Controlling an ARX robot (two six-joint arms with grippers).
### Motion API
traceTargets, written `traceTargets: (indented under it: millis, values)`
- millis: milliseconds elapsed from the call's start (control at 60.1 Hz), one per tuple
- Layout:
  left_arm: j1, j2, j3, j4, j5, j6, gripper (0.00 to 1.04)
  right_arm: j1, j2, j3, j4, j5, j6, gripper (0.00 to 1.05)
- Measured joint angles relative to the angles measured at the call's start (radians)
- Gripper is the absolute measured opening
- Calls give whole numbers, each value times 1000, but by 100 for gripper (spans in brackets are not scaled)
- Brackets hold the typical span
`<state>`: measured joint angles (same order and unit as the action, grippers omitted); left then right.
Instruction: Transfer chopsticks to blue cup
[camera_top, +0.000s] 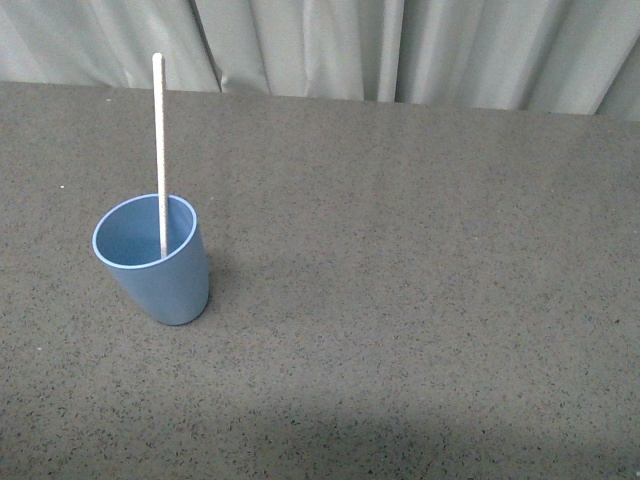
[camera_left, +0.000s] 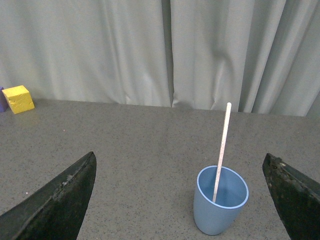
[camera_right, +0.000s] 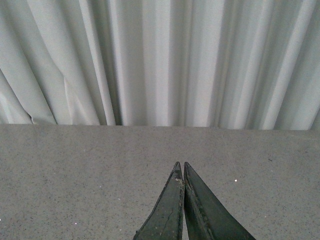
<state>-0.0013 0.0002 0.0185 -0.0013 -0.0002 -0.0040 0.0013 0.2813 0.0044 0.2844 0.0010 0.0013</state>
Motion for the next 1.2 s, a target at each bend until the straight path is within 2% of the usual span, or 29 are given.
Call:
traceTargets:
  millis: [399,516,699,882,1198]
  values:
    - [0,0,0,0,0,0,98,0,-107,0,-107,0,0,1]
    - [0,0,0,0,0,0,98,0,-247,1,-275,-2,-1,1]
    - [0,0,0,0,0,0,98,0,-276,1,-283,-2,-2,1]
    - [0,0,0,0,0,0,98,0,-277,1,-283,-2,-2,35]
    - [0,0,0,0,0,0,98,0,-277,1,-283,-2,-2,89]
